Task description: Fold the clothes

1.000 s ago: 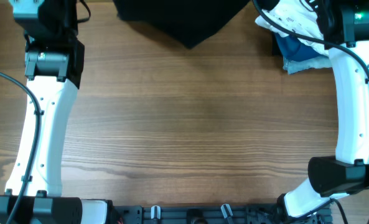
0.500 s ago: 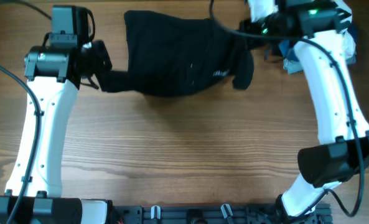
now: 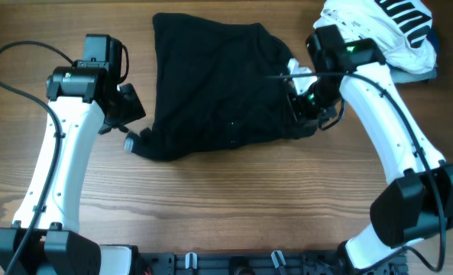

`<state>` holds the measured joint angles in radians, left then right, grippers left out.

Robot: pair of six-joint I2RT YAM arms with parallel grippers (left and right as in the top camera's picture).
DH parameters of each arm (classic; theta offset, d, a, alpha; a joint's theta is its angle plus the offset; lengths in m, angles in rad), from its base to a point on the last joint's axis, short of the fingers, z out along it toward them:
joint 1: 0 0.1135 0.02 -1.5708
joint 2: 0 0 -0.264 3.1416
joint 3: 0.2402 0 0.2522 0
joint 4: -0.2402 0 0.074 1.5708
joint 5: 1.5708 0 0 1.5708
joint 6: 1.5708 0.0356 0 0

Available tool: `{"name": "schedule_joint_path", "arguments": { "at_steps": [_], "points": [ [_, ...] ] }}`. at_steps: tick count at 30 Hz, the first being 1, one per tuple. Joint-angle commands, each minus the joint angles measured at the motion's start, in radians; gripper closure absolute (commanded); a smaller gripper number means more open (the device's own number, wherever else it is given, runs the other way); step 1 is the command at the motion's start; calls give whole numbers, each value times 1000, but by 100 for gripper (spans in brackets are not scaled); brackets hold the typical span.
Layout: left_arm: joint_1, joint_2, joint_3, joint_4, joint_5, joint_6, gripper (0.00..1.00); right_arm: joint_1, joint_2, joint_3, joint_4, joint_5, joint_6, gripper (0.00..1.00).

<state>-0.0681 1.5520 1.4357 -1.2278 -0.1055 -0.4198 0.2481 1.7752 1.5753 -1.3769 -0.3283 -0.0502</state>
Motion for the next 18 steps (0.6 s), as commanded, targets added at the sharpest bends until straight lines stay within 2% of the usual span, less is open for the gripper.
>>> {"name": "schedule_joint_path", "arguments": {
  "at_steps": [1,6,8,12,14,18],
  "points": [
    [1,-16,-10,-18,8,-11,39,24,-31,-26,-15,-21,-3,51],
    [1,-16,-10,37,8,-11,37,24,-33,-26,16,-28,-19,48],
    [1,-16,-10,108,8,-11,35,24,-35,-26,103,-61,-66,39],
    [3,-16,-10,218,8,-11,32,35,-19,-26,407,-53,-89,25],
    [17,-16,-10,254,8,-16,31,51,18,-26,526,-54,-91,22],
    [80,-16,-10,296,16,-38,27,104,119,-26,636,-64,-135,22]
  ]
}}
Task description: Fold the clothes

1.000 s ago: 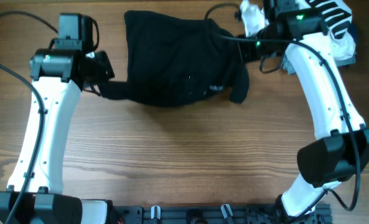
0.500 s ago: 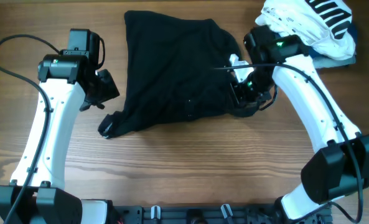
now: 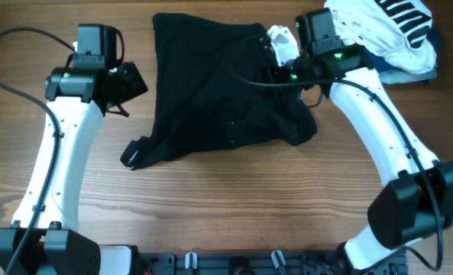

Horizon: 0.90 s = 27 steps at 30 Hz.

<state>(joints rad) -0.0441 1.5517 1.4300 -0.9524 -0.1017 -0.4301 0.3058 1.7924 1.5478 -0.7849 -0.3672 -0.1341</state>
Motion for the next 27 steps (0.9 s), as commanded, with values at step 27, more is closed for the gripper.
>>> {"name": "schedule_joint_path", "arguments": {
  "at_steps": [27],
  "points": [
    [132,-15,-4,29,27,-27,22,224,439,2,406,-15,3,39]
  ]
}}
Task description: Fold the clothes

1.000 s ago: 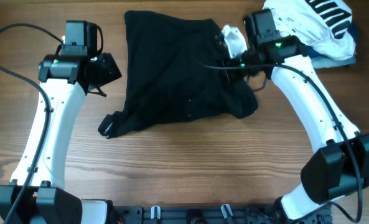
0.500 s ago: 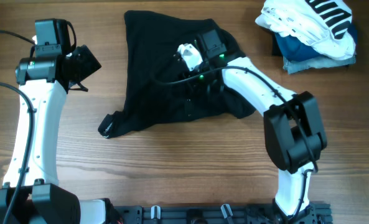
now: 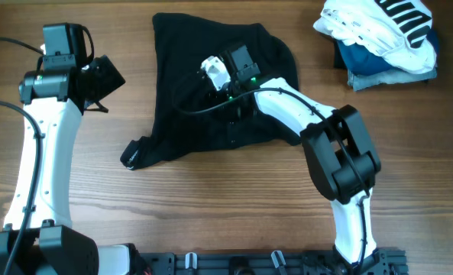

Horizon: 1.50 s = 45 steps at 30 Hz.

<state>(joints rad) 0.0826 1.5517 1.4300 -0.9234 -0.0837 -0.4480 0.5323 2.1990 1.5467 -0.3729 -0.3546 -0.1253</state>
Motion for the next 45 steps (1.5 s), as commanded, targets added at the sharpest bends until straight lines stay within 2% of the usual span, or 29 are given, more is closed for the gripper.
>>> {"name": "schedule_joint_path", "arguments": {
  "at_steps": [1,4,5,6,7,14,19,24,27,28,30,34,37,40,41,45],
  "points": [
    [5,-14,-4,0,9,-9,22,-2,37,2,-15,-28,-6,43],
    [5,-14,-4,0,9,-9,22,-5,34,4,-31,-28,-5,56],
    [5,-14,-4,0,9,-9,21,-5,31,5,-33,-28,-2,67],
    [5,-14,-4,0,8,-9,21,-5,26,5,-37,-28,-2,84],
    [5,-14,-4,0,8,-9,21,-5,19,5,-41,-28,2,87],
    [5,-14,-4,4,9,-9,22,-6,-130,5,-124,-27,40,96],
    [5,-14,-4,12,9,-9,21,-4,-301,5,-385,-28,149,95],
    [5,-14,-4,33,9,-9,20,21,-365,5,-694,-64,163,96],
    [5,-14,-4,42,9,-9,20,89,-365,5,-834,-122,195,96],
    [6,-14,-4,45,9,-9,19,152,-365,5,-874,-117,238,96],
    [6,-14,-4,45,8,-8,19,216,-365,5,-885,-117,294,95],
    [6,-14,-4,45,8,-5,15,280,-367,5,-909,-118,360,60],
    [6,-14,-4,45,8,-5,14,282,-395,5,-899,-120,364,44],
    [5,-14,-4,45,9,-5,14,257,-439,5,-839,-16,405,29],
    [5,-14,-4,43,9,-5,15,233,-452,5,-810,35,419,25],
    [5,-9,-4,-8,83,0,15,86,-462,5,-694,120,413,21]
  ]
}}
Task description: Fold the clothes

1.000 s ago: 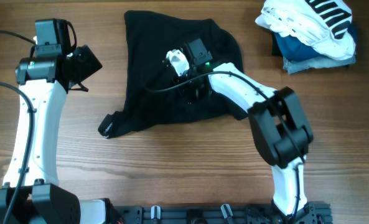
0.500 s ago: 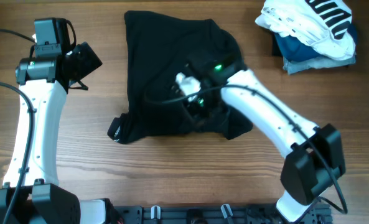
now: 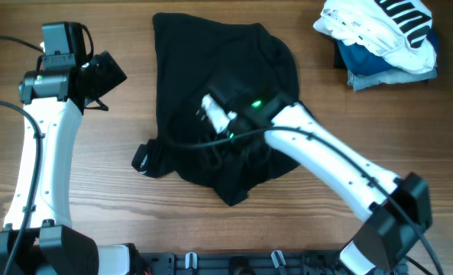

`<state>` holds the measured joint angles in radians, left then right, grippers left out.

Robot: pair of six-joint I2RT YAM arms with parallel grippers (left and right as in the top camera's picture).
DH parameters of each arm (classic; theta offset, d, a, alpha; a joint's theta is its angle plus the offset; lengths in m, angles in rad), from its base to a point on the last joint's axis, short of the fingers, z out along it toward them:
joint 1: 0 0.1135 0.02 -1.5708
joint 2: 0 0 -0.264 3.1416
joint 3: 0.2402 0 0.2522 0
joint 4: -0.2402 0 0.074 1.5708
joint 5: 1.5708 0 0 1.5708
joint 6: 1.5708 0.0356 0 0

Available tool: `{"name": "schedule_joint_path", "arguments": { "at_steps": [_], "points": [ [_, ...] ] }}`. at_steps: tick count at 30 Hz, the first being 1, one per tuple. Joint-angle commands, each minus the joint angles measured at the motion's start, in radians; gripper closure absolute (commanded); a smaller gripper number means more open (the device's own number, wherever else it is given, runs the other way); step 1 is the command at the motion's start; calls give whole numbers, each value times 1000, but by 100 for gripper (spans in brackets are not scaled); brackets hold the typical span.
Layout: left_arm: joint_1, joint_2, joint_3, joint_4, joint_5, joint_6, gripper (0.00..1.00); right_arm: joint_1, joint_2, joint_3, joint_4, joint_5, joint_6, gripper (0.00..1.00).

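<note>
A black garment (image 3: pixel 211 53) lies crumpled in the middle of the wooden table, bunched toward its lower end, with a small flap (image 3: pixel 143 159) sticking out at its lower left. My right gripper (image 3: pixel 215 145) reaches in from the lower right and sits low on the garment's middle. It looks shut on a fold of the cloth, though its fingertips are mostly hidden under the wrist. My left gripper (image 3: pixel 111 76) hangs open over bare wood, left of the garment and not touching it.
A pile of other clothes (image 3: pixel 383 34), white and striped on top of folded blue fabric (image 3: pixel 379 72), sits at the back right corner. The arm bases stand along the table's front edge.
My right gripper has moved from the garment's upper middle down toward the front. The cloth's right side now lies drawn over to the lower left, its hem nearer the front edge. The left arm stayed put.
At first my right gripper was at the garment's right edge and my left one was near the lower-left sleeve. The right gripper then stood higher at that edge while the left backed away. Later the right was over the middle, and now it is low, with the cloth doubled over.
</note>
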<state>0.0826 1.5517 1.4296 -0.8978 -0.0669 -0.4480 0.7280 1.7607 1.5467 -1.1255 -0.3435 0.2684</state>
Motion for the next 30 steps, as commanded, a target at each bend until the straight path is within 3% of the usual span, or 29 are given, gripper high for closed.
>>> {"name": "schedule_joint_path", "arguments": {
  "at_steps": [1,6,9,13,19,23,28,30],
  "points": [
    [3,-2,-4,-61,91,18,16,-164,-24,5,101,112,11,19],
    [-10,76,-6,-223,123,52,19,-305,-19,5,211,105,-63,16],
    [-24,138,-6,-285,178,115,28,-327,-14,5,225,111,-108,15],
    [-54,192,-6,-304,234,197,31,-330,14,5,228,113,-110,15],
    [-66,209,-6,-155,193,256,29,-345,132,2,136,190,12,13],
    [-66,211,-6,-2,194,276,23,-378,200,-7,74,192,31,11],
    [-66,218,-6,179,198,303,19,-413,246,-101,148,199,75,11],
    [-66,233,-6,264,241,375,18,-432,246,-161,215,198,75,11]
  ]
}}
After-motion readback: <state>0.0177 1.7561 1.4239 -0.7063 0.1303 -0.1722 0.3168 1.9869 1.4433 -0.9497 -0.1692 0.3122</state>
